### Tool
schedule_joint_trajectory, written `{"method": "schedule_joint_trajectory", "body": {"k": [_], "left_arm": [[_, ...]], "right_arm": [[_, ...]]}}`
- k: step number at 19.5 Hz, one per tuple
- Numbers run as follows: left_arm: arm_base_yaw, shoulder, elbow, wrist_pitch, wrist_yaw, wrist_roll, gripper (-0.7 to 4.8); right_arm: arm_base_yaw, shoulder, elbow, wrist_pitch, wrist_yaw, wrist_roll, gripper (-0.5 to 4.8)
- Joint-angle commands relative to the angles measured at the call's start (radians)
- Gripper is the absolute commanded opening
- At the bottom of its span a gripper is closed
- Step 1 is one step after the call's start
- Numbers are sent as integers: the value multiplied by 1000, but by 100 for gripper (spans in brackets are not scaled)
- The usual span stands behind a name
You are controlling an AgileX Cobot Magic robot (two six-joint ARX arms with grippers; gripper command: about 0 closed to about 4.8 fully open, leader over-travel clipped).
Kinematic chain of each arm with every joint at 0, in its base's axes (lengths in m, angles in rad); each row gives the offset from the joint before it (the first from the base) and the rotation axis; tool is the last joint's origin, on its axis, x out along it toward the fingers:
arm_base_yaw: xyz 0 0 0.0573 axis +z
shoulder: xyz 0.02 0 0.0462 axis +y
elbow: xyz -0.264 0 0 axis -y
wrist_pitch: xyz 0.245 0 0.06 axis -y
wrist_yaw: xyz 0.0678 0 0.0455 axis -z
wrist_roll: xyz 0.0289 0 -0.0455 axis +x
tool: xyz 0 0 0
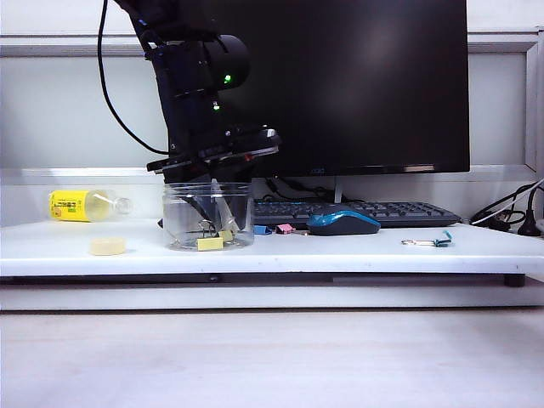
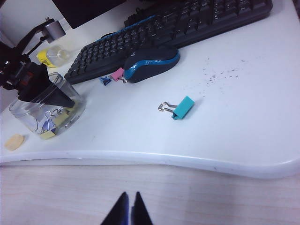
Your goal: Take the clips out of the round transparent plastic box and place them on the table.
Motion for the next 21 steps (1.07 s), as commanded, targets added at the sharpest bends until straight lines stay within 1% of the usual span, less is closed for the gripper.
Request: {"method": "schedule_joint_trajectory", "body": {"k": [1, 4, 5, 6, 9, 13, 18, 21], "left_arm": [[1, 31, -8, -10, -25, 2, 169], [1, 41, -8, -13, -32, 2, 166], [1, 43, -8, -12, -51, 2, 148], [1, 49, -8, -9, -68, 2, 141], [0, 60, -8, -10, -71, 2, 141], [0, 65, -8, -1, -72, 2, 79], [0, 64, -8, 3, -66, 5, 73], [0, 55, -6, -16, -65, 11, 74]], "right_arm": [[0, 1, 0, -3, 4, -4, 22], [0, 1, 0, -3, 5, -4, 22], [0, 1, 0, -3, 5, -4, 22], [0, 1, 0, -3, 5, -4, 22], [0, 1, 0, -3, 5, -4, 22], [0, 1, 0, -3, 5, -4, 22], [0, 1, 0, -3, 5, -7, 22], [0, 1, 0, -3, 5, -7, 22]]}}
